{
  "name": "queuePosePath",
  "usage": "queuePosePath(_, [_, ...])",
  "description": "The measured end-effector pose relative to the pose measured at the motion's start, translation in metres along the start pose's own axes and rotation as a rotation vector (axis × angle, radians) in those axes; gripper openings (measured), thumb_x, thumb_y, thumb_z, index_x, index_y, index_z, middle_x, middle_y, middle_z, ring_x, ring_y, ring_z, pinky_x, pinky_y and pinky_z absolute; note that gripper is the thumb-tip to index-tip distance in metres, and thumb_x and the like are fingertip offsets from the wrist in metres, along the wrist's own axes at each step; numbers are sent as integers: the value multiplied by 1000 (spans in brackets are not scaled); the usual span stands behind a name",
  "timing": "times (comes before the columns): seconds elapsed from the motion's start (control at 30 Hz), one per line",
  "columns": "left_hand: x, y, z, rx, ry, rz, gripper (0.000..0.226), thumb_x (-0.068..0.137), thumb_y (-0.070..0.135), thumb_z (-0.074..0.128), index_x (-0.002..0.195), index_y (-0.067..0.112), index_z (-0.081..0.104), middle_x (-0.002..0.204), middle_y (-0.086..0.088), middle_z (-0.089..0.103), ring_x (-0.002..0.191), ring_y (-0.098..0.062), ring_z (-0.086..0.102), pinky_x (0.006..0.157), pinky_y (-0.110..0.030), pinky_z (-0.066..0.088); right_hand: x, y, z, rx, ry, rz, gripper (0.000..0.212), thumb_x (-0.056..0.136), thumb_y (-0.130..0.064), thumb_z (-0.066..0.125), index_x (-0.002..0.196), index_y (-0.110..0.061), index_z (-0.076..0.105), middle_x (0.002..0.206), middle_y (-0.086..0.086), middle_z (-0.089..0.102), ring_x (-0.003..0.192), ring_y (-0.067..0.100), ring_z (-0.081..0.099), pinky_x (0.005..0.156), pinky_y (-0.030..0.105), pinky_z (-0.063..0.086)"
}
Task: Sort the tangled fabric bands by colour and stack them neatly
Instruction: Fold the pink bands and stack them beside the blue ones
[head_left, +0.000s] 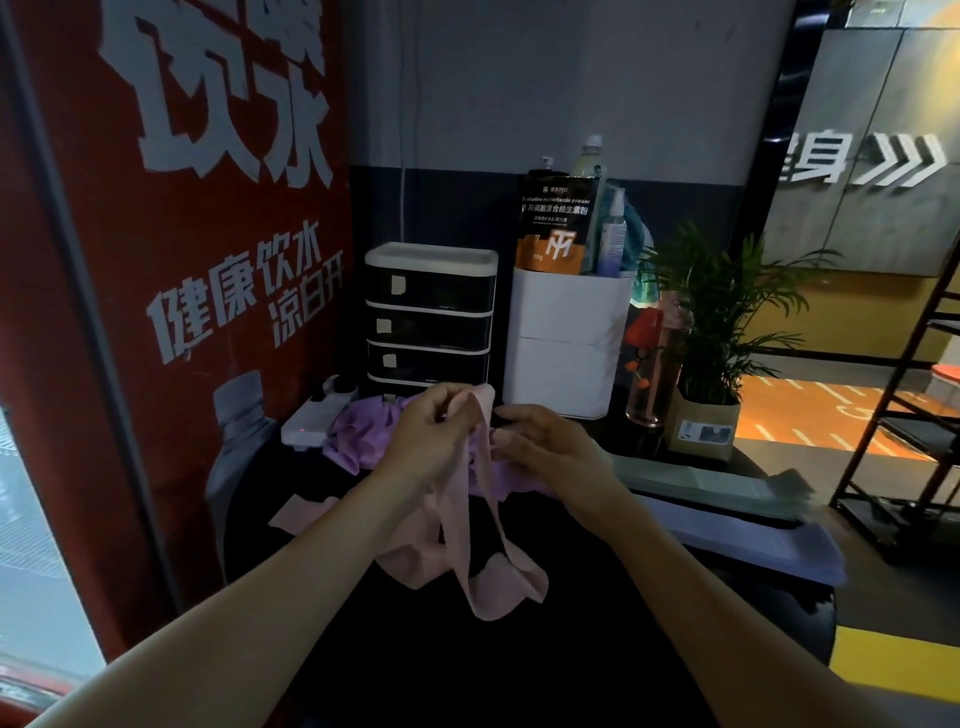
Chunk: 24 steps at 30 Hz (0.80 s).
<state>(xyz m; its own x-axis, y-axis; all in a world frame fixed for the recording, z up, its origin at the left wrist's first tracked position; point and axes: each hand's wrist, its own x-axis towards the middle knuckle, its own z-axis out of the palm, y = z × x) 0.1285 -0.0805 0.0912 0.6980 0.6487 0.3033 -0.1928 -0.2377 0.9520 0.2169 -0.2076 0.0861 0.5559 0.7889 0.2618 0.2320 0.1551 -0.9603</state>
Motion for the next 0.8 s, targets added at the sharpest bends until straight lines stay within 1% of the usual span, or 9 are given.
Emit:
queuePosePath(0.07, [-2,6,1,-19,8,-3,14,92,19,54,88,30,62,88,2,65,84,-16,59,80,-34,48,1,-5,0,-115,-10,-42,38,84,-13,67,120,-8,56,103,9,68,91,12,64,88,29,50])
queuePosePath(0.17, [-3,14,2,-161,11,-34,18,96,13,48,91,23,63,93,-9,63,88,-23,58,81,-37,47,2,-8,0,-279,2,-73,40,82,-16,70,119,-13,55,98,-8,63,85,-1,60,81,14,48])
queuePosePath(0.27, [-2,18,1,-277,-30,-62,18,98,12,45,103,11,63,69,-1,68,66,-12,63,73,-29,50,3,-1,-2,-376,-3,-81,28,84,-10,67,110,-15,59,94,-10,62,83,-2,59,77,9,46])
queuePosePath(0.33, [-2,19,-2,-307,-31,-78,19,97,13,46,105,10,63,60,6,68,56,-6,63,65,-23,53,2,4,-3,-430,50,-140,15,85,-6,64,94,-18,64,85,-11,65,75,-4,59,77,14,47])
queuePosePath(0.4, [-4,18,-5,-339,-31,-90,17,96,13,48,101,13,64,64,4,70,59,-10,66,54,-19,53,2,6,-6,-398,125,-171,20,85,-1,62,80,-20,66,76,-11,66,67,-6,59,75,20,48])
queuePosePath(0.47, [-7,20,-7,-381,-33,-120,18,96,11,47,104,10,63,61,2,70,54,-9,66,48,-19,52,1,2,-8,-351,158,-175,26,85,3,60,77,-21,64,75,-10,66,65,-7,58,75,21,48])
queuePosePath(0.53, [-9,22,-7,-399,-30,-147,18,97,8,44,101,7,62,61,-2,70,52,-11,66,46,-21,52,0,-4,-7,-283,124,-166,23,86,3,59,87,-19,64,83,-7,67,73,-6,60,80,20,48])
queuePosePath(0.67, [-5,18,-1,-302,73,-118,12,93,9,53,97,10,65,84,-11,66,74,-21,62,67,-28,51,-4,-10,3,-162,-9,-87,21,88,-8,61,110,-9,60,104,6,66,95,11,63,86,21,49])
queuePosePath(0.8, [-5,16,5,-216,7,-84,7,92,17,57,98,14,60,91,-11,64,77,-20,62,59,-25,52,-1,-9,15,-188,-111,17,33,85,-17,66,115,-10,54,108,9,65,93,15,65,73,27,55])
